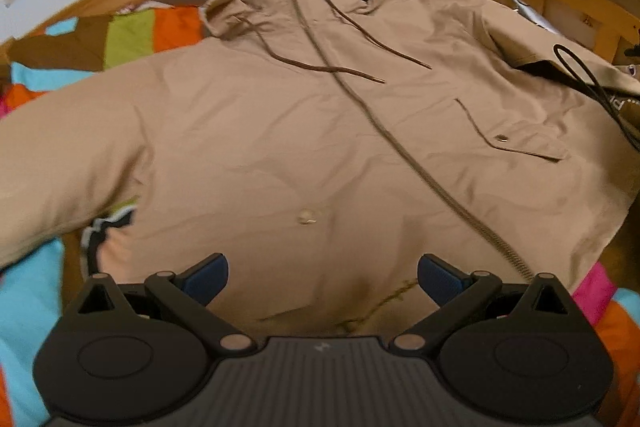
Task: Fold large clothes
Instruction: 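Grasp the beige jacket's sleeve cuff with the right gripper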
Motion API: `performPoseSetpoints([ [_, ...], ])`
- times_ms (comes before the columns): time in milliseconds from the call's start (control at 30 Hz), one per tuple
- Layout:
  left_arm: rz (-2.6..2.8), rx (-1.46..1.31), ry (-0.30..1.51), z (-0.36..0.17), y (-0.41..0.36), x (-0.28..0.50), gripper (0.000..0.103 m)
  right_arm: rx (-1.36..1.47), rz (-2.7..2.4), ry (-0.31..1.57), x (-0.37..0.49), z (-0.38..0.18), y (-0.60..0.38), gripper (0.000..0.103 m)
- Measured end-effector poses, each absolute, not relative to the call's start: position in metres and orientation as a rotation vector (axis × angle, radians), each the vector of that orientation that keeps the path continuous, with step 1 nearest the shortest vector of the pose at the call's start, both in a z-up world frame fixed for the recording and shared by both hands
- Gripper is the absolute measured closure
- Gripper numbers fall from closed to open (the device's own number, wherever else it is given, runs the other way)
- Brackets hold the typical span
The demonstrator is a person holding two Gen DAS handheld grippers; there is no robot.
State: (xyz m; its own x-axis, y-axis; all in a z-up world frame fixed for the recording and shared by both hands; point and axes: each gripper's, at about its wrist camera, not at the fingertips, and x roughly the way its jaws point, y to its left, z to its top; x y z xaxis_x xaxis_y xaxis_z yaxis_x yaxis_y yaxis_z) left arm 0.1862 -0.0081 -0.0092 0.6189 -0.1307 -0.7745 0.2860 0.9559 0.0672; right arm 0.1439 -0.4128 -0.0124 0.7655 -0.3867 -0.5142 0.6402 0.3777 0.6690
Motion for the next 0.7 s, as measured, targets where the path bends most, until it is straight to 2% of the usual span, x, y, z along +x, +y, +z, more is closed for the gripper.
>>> performPoseSetpoints([
  [67, -0.228, 0.191, 0.852, -0.006, -0.003, 0.186, 0.001, 0.970, -0.718, 0.297, 0.152, -0.011, -0.415, 0.033],
  [100, -0.222, 0.185, 0.845, -0.005, -0.001, 0.186, 0.001, 0.957, -0.749, 0.302, 0.156, -0.009, -0.414, 0.039],
  [167, -0.218, 0.165, 0.841, -0.005, 0.002, 0.187, 0.001, 0.918, -0.806, 0.311, 0.160, -0.007, -0.410, 0.063],
  [200, -0.222, 0.154, 0.842, -0.006, 0.004, 0.188, 0.001, 0.891, -0.831, 0.307, 0.161, -0.005, -0.407, 0.069],
  [267, -0.232, 0.147, 0.844, -0.006, 0.005, 0.189, 0.001, 0.833, -0.839, 0.248, 0.161, 0.000, -0.401, 0.090],
  [500, -0.230, 0.159, 0.803, -0.002, 0.012, 0.184, 0.001, 0.458, -0.720, 0.108, 0.188, 0.049, -0.363, 0.097],
  [700, -0.112, 0.082, 0.760, 0.005, 0.036, 0.186, 0.001, 0.059, -0.336, 0.019, 0.238, 0.089, -0.279, 0.100],
])
